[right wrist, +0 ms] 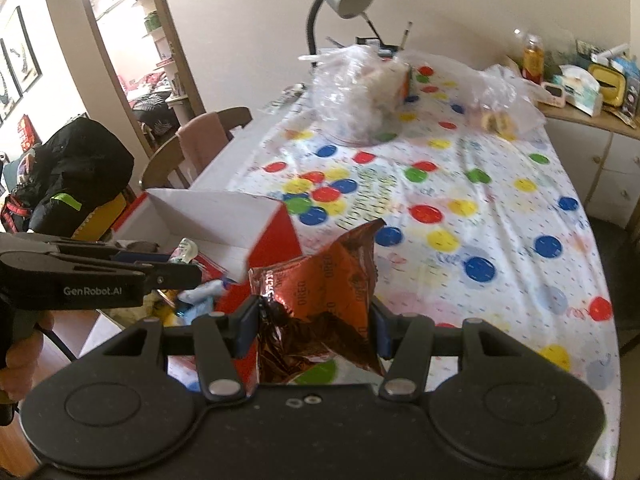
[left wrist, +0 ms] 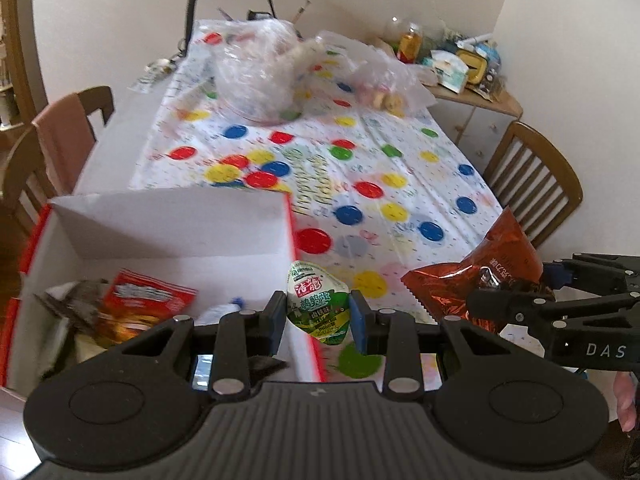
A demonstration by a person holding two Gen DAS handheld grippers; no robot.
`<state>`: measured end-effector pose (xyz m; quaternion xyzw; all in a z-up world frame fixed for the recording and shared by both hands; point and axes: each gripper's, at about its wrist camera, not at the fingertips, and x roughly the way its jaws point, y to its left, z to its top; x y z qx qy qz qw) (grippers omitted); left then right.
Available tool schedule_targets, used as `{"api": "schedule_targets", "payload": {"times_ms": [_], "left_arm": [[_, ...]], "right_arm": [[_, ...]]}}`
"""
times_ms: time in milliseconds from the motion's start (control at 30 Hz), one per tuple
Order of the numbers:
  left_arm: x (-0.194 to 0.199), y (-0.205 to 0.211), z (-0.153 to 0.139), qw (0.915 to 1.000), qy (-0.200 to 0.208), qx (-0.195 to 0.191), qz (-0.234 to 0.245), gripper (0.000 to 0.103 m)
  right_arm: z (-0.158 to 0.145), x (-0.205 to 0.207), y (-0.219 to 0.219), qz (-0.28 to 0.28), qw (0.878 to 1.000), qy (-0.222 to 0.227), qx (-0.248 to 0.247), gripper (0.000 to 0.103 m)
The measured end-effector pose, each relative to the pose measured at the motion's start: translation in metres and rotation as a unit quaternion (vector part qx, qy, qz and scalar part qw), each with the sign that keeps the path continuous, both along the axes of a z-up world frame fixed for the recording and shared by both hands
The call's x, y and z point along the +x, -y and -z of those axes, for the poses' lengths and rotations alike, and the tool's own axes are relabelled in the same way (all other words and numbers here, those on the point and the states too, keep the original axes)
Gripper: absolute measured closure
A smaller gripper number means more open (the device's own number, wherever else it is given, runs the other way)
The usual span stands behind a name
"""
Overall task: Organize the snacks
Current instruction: 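Carry the green pouch and red-brown foil bag over the box with both tools, then open both tools to drop the pouch and foil bag into the box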
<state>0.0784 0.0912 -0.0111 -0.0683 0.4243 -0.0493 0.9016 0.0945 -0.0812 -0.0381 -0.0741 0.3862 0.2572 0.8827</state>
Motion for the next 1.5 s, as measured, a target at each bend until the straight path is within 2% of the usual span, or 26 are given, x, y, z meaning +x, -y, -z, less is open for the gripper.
{"api": "schedule_targets", "payload": {"times_ms": [367, 867, 1200, 1400, 1500], "left_arm": [[-0.011, -0.079, -0.005, 0.9993, 0.005, 0.013, -0.034, 0.071], [-0.007, -0.162, 0.027, 0.9951, -0.031, 0.033, -0.088, 0.071], [0.015, -0.174, 0.053, 0.9944, -0.062, 0.037, -0.077, 0.071], [0.023, -0.167, 0.067, 0.9945, -0.078, 0.038, -0.059, 0.071], [0.026, -0.163, 0.074, 0.9941, -0.086, 0.039, -0.053, 0.071]], "right_arm": [[0.010, 0.003, -0.078, -0.024, 1.000, 0.006, -0.008, 0.049], [0.053, 0.038, -0.163, -0.039, 0.998, -0.017, -0.051, 0.048], [0.089, 0.072, -0.188, -0.026, 0.996, -0.042, -0.075, 0.048], [0.105, 0.076, -0.192, -0.028, 0.994, -0.057, -0.090, 0.048], [0.108, 0.074, -0.195, -0.031, 0.993, -0.049, -0.103, 0.046]]}}
